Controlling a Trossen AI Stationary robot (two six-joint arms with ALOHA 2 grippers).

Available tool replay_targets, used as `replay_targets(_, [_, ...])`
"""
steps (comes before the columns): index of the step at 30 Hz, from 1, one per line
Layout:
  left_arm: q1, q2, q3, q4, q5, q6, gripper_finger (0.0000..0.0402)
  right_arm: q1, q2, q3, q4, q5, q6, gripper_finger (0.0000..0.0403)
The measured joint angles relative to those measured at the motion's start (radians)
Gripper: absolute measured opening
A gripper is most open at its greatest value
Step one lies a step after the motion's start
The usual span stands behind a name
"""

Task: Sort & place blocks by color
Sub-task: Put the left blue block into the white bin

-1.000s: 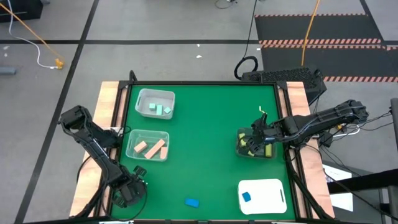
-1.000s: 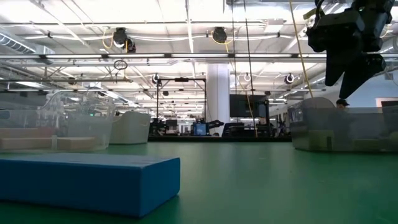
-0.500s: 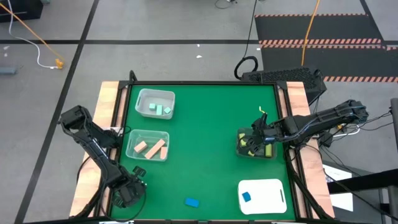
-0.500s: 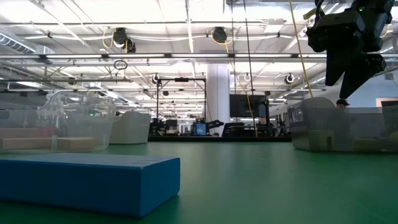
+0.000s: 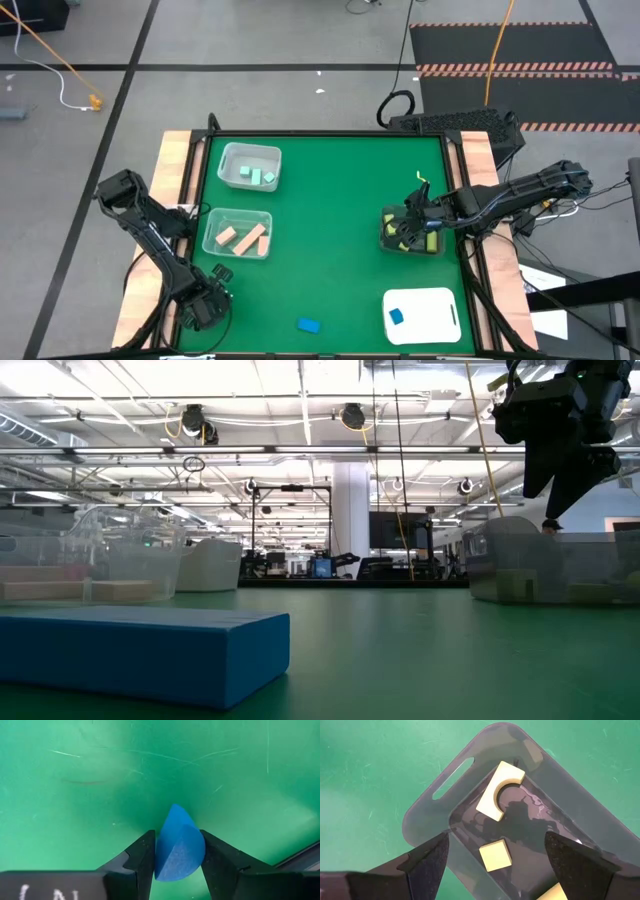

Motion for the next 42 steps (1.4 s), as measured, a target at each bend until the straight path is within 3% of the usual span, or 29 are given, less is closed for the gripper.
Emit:
replay_targets(6, [0.000, 0.000, 0.000, 0.001, 0.000, -0.003, 0.0092, 0.000, 0.000, 0.000, 0.000, 0.001, -0.004, 0.0320])
replay_targets(14, [0.029, 0.000, 0.000, 0.003, -0.001, -0.088, 0.0091, 0.000, 0.000, 0.000, 0.000, 0.002, -0.023, 0.0320])
replay_targets(22, [0.126, -0.008, 0.000, 0.003, -0.075, -0.143, 0.0091, 0.000, 0.000, -0.001, 0.054, 0.001, -0.039, 0.0320])
replay_targets(31, [0.290, -0.172, 0.002, 0.089, -0.241, -0.173, 0.0091, 0.000, 0.000, -0.001, 0.406, 0.001, -0.246, 0.0320])
replay_targets(39, [0.521, -0.321, 0.003, 0.368, -0.446, -0.052, 0.0091, -0.001, 0.000, -0.001, 0.735, 0.005, -0.458, 0.0320])
replay_targets(42, [0.622, -0.342, 0.003, 0.503, -0.495, -0.014, 0.0091, -0.008, 0.000, -0.001, 0.829, 0.079, -0.514, 0.0320])
